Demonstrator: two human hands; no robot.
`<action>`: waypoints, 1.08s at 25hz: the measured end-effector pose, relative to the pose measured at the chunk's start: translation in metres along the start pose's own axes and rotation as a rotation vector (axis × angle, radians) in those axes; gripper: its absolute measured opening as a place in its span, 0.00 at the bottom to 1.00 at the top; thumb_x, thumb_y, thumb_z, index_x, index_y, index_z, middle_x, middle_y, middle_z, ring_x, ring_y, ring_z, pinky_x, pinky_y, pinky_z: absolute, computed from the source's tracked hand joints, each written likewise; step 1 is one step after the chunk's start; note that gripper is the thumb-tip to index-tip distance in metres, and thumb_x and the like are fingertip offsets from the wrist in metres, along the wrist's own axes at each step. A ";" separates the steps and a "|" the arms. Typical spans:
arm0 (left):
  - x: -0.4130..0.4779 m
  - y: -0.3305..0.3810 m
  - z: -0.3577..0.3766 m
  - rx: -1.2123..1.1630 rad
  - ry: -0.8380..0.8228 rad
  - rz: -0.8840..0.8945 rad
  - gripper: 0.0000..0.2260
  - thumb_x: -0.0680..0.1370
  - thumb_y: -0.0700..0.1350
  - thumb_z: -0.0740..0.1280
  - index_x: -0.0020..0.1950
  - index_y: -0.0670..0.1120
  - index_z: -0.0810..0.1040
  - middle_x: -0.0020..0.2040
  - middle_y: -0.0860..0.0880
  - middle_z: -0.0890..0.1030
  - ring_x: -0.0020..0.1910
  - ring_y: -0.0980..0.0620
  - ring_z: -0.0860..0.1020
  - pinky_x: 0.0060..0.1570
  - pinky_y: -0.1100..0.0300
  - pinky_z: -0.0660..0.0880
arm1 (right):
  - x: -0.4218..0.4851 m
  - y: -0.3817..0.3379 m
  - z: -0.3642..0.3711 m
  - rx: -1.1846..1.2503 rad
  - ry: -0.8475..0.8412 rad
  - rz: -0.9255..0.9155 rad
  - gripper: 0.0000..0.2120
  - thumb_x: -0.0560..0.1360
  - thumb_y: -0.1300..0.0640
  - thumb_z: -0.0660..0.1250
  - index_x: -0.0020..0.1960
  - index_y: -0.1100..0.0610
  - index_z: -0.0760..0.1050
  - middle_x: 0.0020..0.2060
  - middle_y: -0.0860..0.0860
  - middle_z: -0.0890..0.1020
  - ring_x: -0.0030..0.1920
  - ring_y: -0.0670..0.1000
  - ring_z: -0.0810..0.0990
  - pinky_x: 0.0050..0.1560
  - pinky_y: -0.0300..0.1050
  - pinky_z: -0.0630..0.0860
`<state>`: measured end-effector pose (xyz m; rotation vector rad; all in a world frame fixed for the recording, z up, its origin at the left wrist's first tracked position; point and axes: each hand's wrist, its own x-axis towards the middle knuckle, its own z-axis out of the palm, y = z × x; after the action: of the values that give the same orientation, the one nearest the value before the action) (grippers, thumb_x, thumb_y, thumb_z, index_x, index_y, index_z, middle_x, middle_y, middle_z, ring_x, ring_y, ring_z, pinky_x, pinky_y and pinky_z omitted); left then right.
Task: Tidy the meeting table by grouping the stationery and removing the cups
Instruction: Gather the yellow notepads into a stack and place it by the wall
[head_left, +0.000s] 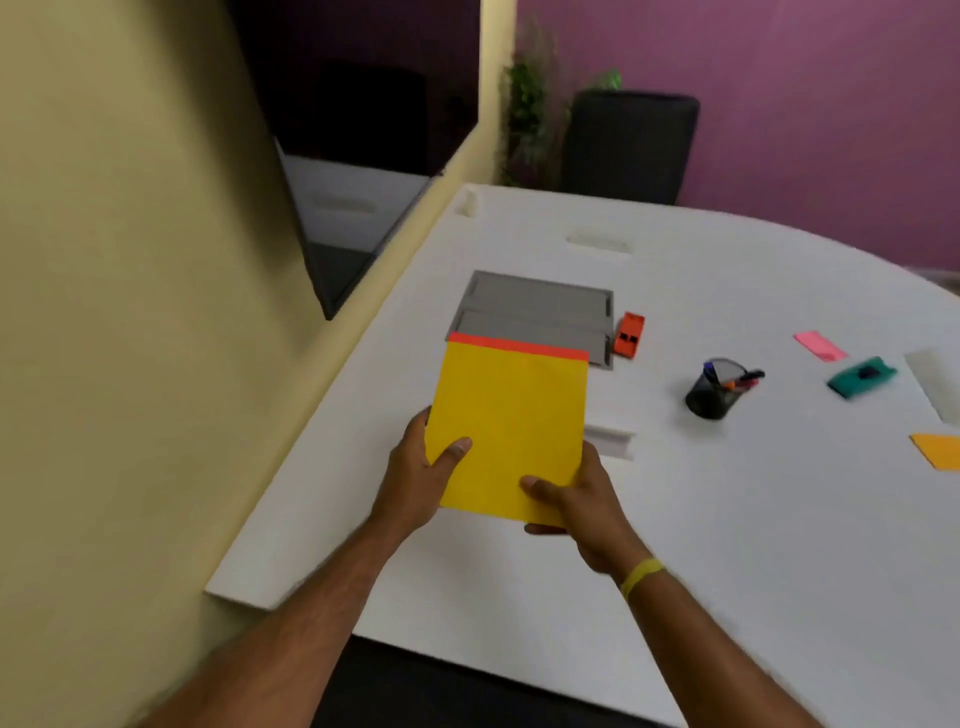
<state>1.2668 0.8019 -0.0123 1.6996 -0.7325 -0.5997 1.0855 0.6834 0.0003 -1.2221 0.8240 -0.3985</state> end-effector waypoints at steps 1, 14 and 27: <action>0.013 -0.010 -0.011 0.011 -0.022 -0.002 0.26 0.78 0.50 0.68 0.74 0.49 0.66 0.62 0.54 0.75 0.56 0.56 0.77 0.49 0.70 0.74 | 0.008 0.002 0.015 0.004 0.031 0.009 0.31 0.74 0.61 0.73 0.70 0.49 0.62 0.61 0.51 0.75 0.53 0.58 0.80 0.36 0.51 0.83; 0.165 -0.125 -0.110 0.439 -0.106 -0.181 0.28 0.78 0.63 0.61 0.72 0.47 0.69 0.69 0.44 0.75 0.63 0.48 0.75 0.60 0.51 0.73 | 0.108 0.026 0.069 0.187 0.140 0.046 0.27 0.78 0.62 0.66 0.74 0.49 0.63 0.64 0.53 0.76 0.56 0.62 0.80 0.41 0.54 0.83; 0.246 -0.271 -0.107 1.223 -0.177 0.135 0.43 0.69 0.81 0.46 0.79 0.60 0.51 0.81 0.47 0.51 0.80 0.44 0.48 0.73 0.32 0.48 | 0.277 0.066 0.073 0.215 0.119 0.088 0.25 0.77 0.63 0.66 0.72 0.51 0.65 0.63 0.52 0.77 0.55 0.61 0.80 0.38 0.51 0.82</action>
<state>1.5543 0.7380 -0.2545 2.6708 -1.5113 -0.1631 1.3114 0.5661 -0.1473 -0.9666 0.9094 -0.4783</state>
